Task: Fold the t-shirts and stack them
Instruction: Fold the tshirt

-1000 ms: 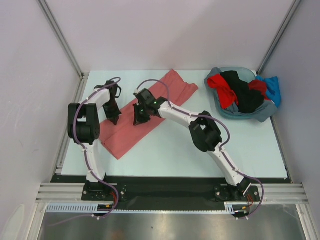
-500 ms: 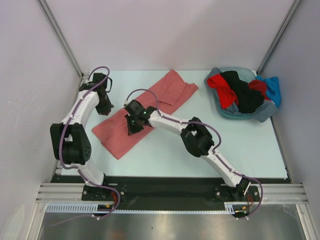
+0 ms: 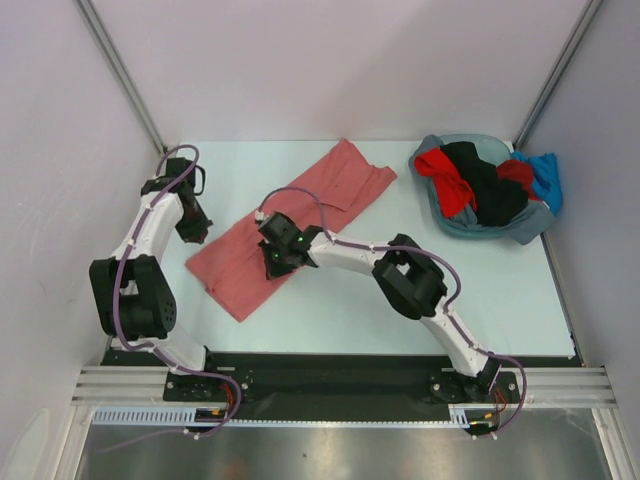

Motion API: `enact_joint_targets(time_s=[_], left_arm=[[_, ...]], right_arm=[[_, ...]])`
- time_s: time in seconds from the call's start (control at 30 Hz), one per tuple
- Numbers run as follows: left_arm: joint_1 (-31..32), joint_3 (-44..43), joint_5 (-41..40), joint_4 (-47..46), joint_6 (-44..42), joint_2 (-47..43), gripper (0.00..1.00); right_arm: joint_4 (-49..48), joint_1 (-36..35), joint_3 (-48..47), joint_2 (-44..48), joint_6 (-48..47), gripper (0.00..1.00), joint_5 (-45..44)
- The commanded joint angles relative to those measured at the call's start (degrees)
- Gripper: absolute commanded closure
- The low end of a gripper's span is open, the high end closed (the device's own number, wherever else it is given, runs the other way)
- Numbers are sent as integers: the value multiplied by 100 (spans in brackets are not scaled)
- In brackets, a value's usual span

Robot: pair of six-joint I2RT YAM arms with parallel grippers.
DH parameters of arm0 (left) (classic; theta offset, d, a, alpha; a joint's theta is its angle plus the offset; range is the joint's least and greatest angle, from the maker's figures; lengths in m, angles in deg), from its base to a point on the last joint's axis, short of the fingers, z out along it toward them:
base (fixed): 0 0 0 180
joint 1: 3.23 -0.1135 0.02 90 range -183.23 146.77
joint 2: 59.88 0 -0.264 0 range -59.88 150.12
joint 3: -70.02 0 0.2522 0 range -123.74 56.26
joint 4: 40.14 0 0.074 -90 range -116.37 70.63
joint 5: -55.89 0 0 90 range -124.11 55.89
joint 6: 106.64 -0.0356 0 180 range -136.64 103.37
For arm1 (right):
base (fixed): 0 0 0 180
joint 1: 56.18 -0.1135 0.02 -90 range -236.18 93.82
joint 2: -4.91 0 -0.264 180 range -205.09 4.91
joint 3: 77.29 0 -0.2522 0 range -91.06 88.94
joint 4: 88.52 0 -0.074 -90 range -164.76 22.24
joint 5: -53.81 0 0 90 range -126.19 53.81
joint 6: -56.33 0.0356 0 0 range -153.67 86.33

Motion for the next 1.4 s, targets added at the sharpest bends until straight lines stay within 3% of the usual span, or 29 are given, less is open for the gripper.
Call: enact_joint_targets(time_s=[0.0,0.27,0.43,0.73,0.83,0.93,1.13,1.37], left_arm=[[-10,60,194,-149,56,-281,100],[-10,428,704,-237,-190,-360,100],[148,797,1047,-280,-191,-597,99],[1368,1176,1144,-439,239,-564,100],[1694,1106,1328,-500,380,-370,100],[2090,905,1364,-535,468,-124,100],[2152,272,1425,-456,425,132,100],[2223,-739,1943,-991,415,983,100]], right_arm=[[1362,-152,1293,-139,-366,100,-231],[1185,50,2629,730,-612,100,-205],[957,235,4017,1451,-788,100,-47],[649,604,6503,3181,-26,100,407],[850,761,6646,3745,161,100,296],[1148,1192,6603,4123,258,100,313],[1791,2043,5094,4705,56,100,-204],[1511,3037,2712,3493,12,100,-767]])
